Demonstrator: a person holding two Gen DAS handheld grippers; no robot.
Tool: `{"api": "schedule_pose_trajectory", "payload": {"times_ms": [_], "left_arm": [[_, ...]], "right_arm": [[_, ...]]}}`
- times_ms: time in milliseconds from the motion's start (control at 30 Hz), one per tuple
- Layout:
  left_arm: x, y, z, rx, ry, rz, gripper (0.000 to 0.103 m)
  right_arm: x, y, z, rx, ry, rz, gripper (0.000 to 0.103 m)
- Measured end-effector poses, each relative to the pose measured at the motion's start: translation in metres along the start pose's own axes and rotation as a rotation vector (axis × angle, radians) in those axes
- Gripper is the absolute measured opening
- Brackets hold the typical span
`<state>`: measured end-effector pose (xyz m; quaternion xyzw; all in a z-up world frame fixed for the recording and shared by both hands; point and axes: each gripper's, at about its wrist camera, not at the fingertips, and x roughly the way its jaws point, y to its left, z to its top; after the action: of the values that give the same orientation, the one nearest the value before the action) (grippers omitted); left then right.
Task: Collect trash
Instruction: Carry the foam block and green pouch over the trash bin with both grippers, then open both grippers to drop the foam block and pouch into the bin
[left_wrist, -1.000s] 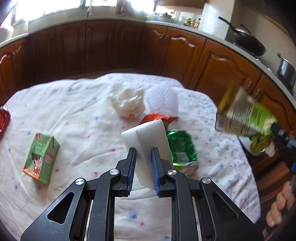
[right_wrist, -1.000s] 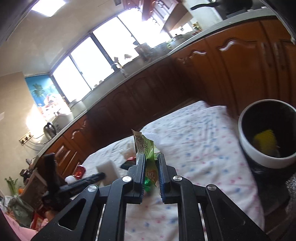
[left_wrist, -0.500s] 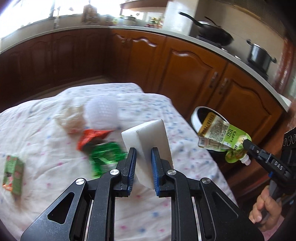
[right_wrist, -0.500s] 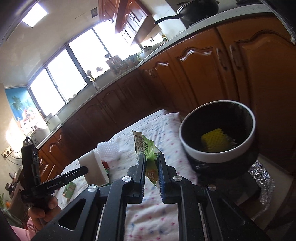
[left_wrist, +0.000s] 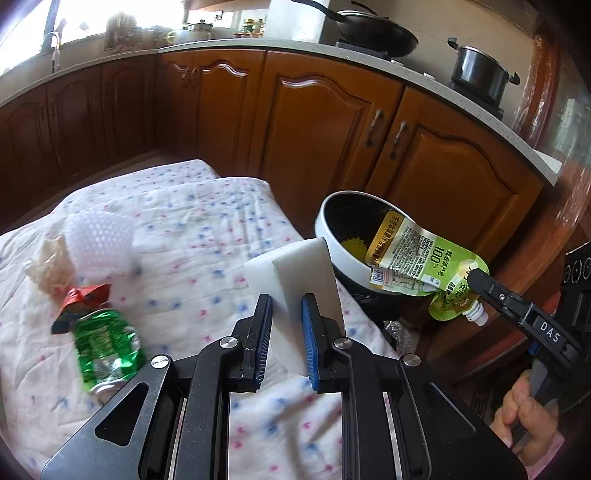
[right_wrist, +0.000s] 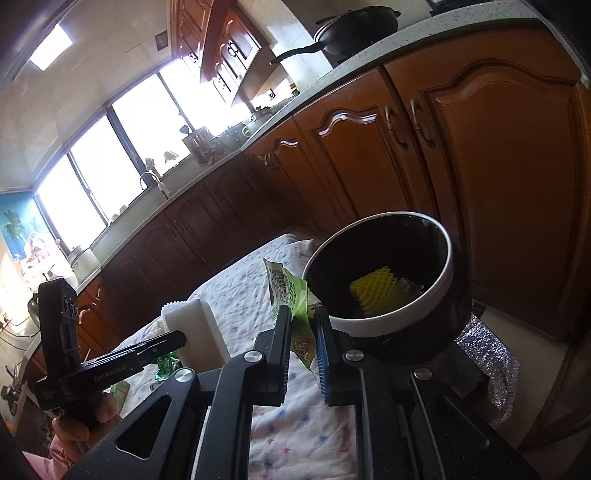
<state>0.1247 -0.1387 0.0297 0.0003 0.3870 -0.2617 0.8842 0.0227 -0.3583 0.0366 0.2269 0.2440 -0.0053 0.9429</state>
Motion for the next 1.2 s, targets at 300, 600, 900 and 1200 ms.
{"api": "schedule_pose_trajectory", "payload": {"times_ms": [300,600,900,1200], "left_arm": [[0.021,-0.019,0.016,0.025,0.017,-0.029,0.015],[0.052,-0.048,0.049,0.059,0.039,-0.065,0.015],[0.102,-0.077,0.075,0.098,0.117,-0.074,0.015],[0.134,-0.092,0.087,0.108,0.170,-0.068,0.015]], "right_arm": [[-0.001,-0.015,0.016,0.003,-0.026,-0.062,0.013],[0.018,-0.021,0.043,-0.056,-0.003,-0.160,0.013],[0.048,-0.024,0.053,-0.115,0.053,-0.217,0.013],[0.070,-0.036,0.056,-0.105,0.110,-0.249,0.013]]}}
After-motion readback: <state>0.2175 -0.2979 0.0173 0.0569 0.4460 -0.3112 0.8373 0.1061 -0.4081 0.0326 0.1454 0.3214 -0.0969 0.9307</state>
